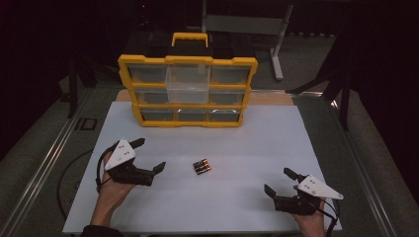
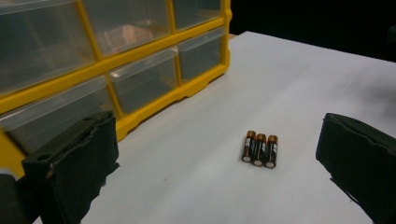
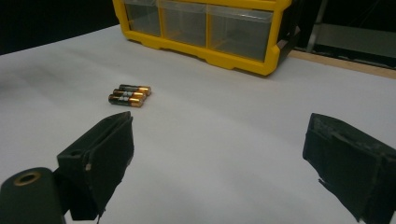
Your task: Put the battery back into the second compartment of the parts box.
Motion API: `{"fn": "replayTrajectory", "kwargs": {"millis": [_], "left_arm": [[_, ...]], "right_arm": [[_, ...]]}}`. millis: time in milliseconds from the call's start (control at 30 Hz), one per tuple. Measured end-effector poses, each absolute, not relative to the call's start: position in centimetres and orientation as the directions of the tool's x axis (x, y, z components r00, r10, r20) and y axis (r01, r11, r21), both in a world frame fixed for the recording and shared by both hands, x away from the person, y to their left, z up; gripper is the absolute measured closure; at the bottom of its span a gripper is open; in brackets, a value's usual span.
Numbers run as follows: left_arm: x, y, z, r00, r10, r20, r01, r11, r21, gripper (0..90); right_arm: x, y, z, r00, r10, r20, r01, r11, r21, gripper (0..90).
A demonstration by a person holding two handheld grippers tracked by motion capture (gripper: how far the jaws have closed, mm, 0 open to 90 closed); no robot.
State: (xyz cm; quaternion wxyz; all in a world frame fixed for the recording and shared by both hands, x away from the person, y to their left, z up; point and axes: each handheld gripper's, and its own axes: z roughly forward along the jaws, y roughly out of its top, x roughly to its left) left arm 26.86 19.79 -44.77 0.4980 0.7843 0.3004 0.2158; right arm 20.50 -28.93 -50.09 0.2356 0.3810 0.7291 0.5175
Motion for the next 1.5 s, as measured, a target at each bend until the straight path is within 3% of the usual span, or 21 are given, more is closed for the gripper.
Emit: {"fn": "replayTrajectory", "kwargs": {"millis": [567,733,1500], "left_arm": [[31.4,16.9,-45.5,0.752,0.659,0.003,0.322,-0.372,0.871,0.3],[32.8,16.0,-45.7,0.762,0.646,-0.039,0.383,-0.403,0.831,0.3],[35.4,11.0,-47.6,0.826,0.564,-0.011,0.432,-0.619,0.656,5.0]], "right_arm": [[20.5,-29.2,-50.1,-0.590,0.806,0.052,0.317,0.172,0.933,8.2],[20.6,-29.2,-50.1,-0.592,0.804,0.051,0.317,0.175,0.932,8.3],[20.6,-29.4,-50.0,-0.587,0.808,0.056,0.325,0.172,0.930,8.3]]}}
